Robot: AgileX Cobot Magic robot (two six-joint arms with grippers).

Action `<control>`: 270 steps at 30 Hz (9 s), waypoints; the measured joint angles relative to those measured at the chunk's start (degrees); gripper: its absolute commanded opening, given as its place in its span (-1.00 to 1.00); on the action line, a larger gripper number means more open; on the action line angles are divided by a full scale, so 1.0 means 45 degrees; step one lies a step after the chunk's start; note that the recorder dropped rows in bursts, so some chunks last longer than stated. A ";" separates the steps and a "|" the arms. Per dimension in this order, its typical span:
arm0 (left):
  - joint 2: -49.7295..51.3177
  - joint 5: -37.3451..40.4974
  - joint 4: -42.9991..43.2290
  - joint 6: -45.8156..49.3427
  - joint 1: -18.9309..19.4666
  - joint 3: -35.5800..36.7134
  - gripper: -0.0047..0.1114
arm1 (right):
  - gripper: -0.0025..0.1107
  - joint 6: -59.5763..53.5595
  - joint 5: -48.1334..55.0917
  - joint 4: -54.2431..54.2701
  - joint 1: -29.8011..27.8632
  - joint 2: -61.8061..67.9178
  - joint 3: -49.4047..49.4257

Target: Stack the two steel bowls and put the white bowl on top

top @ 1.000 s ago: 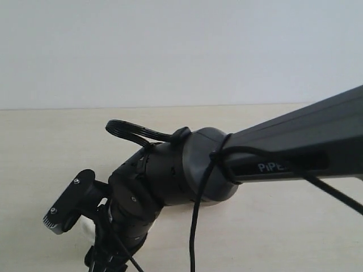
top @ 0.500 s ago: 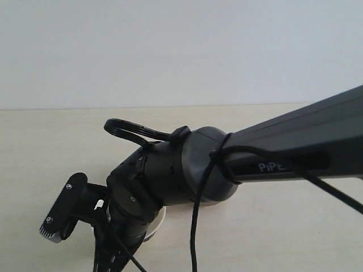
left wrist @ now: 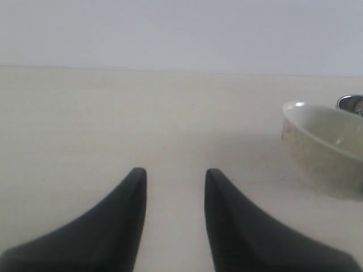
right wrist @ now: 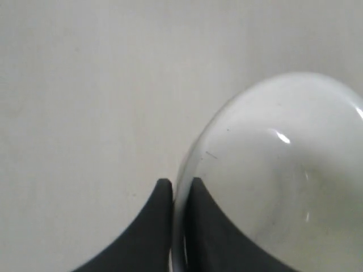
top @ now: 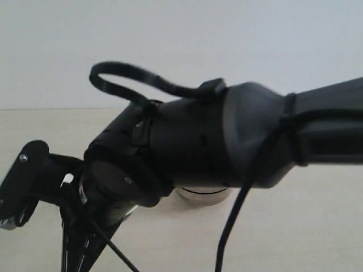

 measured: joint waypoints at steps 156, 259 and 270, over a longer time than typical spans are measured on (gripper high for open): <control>0.0000 0.0000 0.0000 0.0000 0.0000 0.0000 -0.36 | -0.96 0.7811 0.4440 -0.2635 -0.5865 -1.4331 0.0928; 0.0000 0.0000 0.0000 0.0000 0.0000 0.0000 -0.36 | -0.96 0.5084 -0.4809 0.4273 -1.2919 -2.3398 1.6958; 0.0000 0.0000 0.0000 0.0000 0.0000 0.0000 -0.36 | -0.96 0.4899 -0.4791 0.4295 -1.2919 -2.3398 1.6958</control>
